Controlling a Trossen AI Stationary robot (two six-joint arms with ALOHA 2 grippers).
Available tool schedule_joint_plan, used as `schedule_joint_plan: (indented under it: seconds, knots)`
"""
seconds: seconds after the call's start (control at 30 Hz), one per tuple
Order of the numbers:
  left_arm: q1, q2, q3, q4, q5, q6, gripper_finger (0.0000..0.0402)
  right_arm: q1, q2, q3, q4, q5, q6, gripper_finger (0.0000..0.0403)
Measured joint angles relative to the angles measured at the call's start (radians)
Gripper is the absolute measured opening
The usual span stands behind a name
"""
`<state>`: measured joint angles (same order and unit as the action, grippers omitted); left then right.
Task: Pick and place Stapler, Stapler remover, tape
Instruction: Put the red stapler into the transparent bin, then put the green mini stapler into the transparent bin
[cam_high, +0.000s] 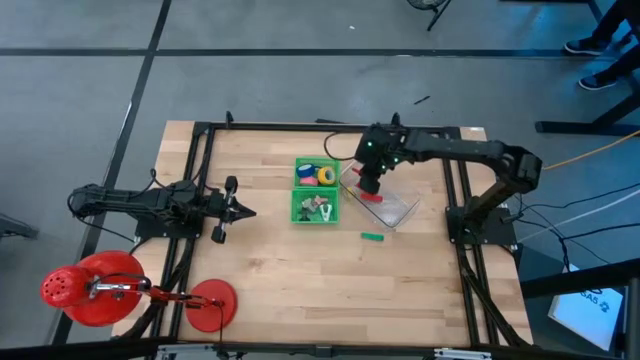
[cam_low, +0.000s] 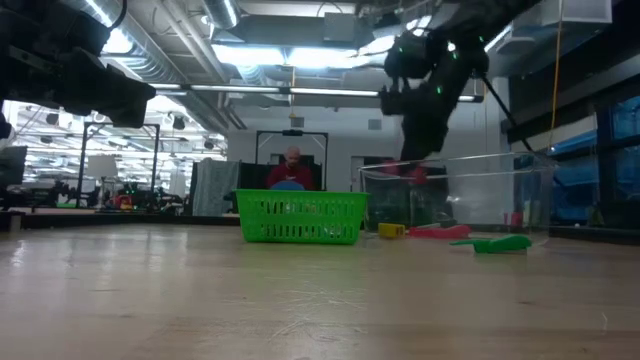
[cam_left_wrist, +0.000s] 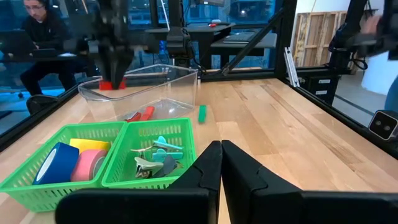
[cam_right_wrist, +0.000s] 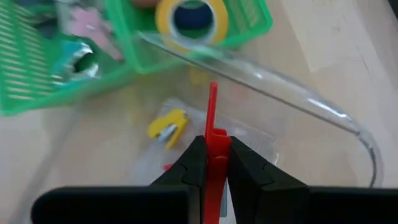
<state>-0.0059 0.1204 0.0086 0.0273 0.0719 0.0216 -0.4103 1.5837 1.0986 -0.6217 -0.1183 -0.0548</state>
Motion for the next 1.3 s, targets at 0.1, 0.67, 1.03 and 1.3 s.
schedule_joint_plan:
  seconds: [0.1, 0.67, 1.03, 1.3]
  knots:
    - [0.000, 0.000, 0.000, 0.000, 0.000, 0.000, 0.0007, 0.000, 0.000, -0.072, 0.080, 0.050, -0.005, 0.0041]
    - [0.000, 0.000, 0.000, 0.000, 0.000, 0.000, 0.0004, 0.000, 0.000, -0.199, 0.212, 0.099, 0.025, 0.0083]
    - [0.000, 0.000, 0.000, 0.000, 0.000, 0.000, 0.0006, 0.000, 0.000, -0.096, 0.173, 0.013, 0.021, 0.0085]
    - [0.000, 0.000, 0.000, 0.000, 0.000, 0.000, 0.0006, -0.002, -0.004, -0.011, 0.069, -0.059, -0.033, 0.0130]
